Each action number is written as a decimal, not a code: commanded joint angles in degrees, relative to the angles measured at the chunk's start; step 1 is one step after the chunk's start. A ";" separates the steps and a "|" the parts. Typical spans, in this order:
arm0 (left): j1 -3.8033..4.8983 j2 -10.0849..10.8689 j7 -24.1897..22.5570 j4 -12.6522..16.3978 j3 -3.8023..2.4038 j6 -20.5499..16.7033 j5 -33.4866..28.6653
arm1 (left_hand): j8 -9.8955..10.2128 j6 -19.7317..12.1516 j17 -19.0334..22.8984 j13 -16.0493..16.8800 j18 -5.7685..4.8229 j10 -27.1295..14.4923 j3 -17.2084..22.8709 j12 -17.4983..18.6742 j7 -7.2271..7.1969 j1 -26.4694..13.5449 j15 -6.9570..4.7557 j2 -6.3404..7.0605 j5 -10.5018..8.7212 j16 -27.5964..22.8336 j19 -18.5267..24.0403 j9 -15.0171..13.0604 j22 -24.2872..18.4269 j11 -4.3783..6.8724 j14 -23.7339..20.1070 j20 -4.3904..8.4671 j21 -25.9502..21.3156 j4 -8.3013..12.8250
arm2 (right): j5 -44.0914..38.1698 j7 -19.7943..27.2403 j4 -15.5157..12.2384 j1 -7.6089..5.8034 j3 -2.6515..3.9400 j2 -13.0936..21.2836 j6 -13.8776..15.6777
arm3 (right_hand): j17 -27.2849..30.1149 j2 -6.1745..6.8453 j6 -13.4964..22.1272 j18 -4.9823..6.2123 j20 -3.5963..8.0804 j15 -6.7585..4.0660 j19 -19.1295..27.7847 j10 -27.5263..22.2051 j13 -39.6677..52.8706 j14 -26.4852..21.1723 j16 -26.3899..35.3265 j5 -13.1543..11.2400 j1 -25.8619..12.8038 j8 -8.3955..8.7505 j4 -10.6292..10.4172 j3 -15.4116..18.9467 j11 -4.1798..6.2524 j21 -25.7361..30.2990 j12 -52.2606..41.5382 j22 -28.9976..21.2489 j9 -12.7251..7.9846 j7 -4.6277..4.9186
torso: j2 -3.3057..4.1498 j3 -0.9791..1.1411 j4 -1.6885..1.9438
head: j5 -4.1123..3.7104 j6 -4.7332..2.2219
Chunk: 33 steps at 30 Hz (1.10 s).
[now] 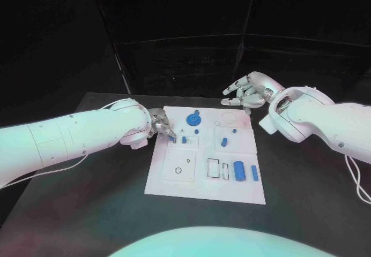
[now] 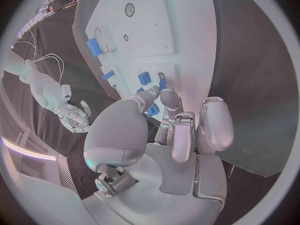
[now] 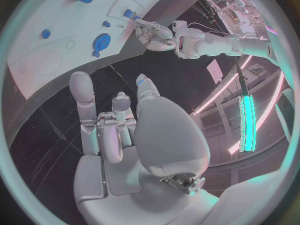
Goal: Assemble the parts on the task board
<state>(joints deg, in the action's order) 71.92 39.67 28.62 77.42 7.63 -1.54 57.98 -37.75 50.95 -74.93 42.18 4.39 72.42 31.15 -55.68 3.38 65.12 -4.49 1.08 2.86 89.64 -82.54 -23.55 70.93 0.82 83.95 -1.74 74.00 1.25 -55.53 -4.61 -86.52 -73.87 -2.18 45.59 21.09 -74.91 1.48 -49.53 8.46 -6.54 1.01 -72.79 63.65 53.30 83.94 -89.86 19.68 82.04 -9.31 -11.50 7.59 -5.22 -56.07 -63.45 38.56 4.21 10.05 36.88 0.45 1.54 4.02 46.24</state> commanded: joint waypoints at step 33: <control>0.08 -1.32 0.86 -0.54 -0.01 3.06 1.03 | -0.57 -0.14 -15.07 0.00 0.08 0.49 5.88 -0.06 -0.26 -0.11 -0.09 -0.47 0.19 0.36 -0.30 -2.09 0.12 0.41 6.05 0.02 0.01 5.11 | 0.12 0.25 0.19 -0.08 0.03 -0.37 -0.48 | -15.09 -0.02 0.44 0.57 0.09 -0.18 -0.25 -0.34 -0.05 6.06 -0.14 0.27 0.55 -0.23 -0.29 0.10 0.09 0.32 -0.08 -0.05 -0.02 0.03 | -0.04 0.02 0.02 | -0.39 0.67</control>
<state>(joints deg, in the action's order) 71.93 38.42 29.11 76.92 7.64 0.04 58.59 -37.95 50.71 -74.92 42.19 4.39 72.62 31.64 -55.68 3.62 65.07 -4.49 1.14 2.88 89.64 -82.54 -24.32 71.01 1.01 83.95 -1.74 74.00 1.43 -55.51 -4.62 -86.30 -73.86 -2.18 45.28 20.89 -74.95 1.48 -49.53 8.45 -6.54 1.01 -72.79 63.66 53.32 83.94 -89.86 19.68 82.04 -9.30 -11.50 7.59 -5.22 -56.07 -63.45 38.57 4.21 10.05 36.84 0.49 1.57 3.63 46.92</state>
